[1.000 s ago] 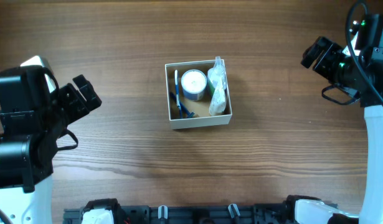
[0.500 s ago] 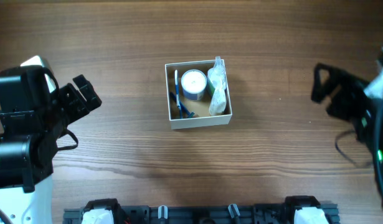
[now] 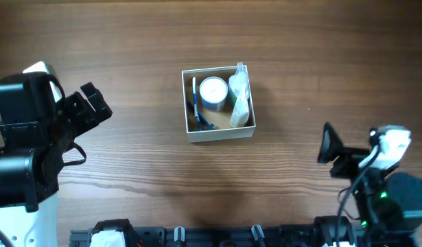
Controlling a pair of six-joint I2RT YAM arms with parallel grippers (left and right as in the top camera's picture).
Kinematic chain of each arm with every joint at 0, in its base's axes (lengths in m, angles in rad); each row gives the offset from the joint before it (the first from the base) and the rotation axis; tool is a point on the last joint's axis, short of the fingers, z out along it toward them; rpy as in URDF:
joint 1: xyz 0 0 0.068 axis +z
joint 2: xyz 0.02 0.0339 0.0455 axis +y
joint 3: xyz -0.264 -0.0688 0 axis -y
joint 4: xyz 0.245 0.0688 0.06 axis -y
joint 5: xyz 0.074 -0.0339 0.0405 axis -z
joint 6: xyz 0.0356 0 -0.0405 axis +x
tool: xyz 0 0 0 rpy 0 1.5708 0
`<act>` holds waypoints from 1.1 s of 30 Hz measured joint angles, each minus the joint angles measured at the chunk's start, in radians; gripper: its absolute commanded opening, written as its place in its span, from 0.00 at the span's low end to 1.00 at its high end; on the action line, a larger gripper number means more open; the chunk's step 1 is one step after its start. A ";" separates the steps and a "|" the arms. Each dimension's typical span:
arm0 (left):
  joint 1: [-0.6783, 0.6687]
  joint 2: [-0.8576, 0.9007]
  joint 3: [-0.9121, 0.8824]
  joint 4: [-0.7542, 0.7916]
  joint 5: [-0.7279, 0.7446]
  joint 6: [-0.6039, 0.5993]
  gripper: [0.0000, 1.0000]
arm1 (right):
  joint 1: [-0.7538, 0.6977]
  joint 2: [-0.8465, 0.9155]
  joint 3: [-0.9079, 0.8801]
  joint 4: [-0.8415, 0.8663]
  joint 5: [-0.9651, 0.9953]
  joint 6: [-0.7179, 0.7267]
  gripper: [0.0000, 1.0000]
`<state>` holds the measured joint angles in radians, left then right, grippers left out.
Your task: Pack container
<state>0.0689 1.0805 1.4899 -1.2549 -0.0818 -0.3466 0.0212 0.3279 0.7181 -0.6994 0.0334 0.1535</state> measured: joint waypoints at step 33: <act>0.000 0.000 0.000 0.001 0.000 0.000 1.00 | 0.000 -0.307 -0.563 0.184 -0.011 0.181 1.00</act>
<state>0.0689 1.0805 1.4899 -1.2541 -0.0818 -0.3466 0.0212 0.0208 0.1555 -0.5152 0.0227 0.3347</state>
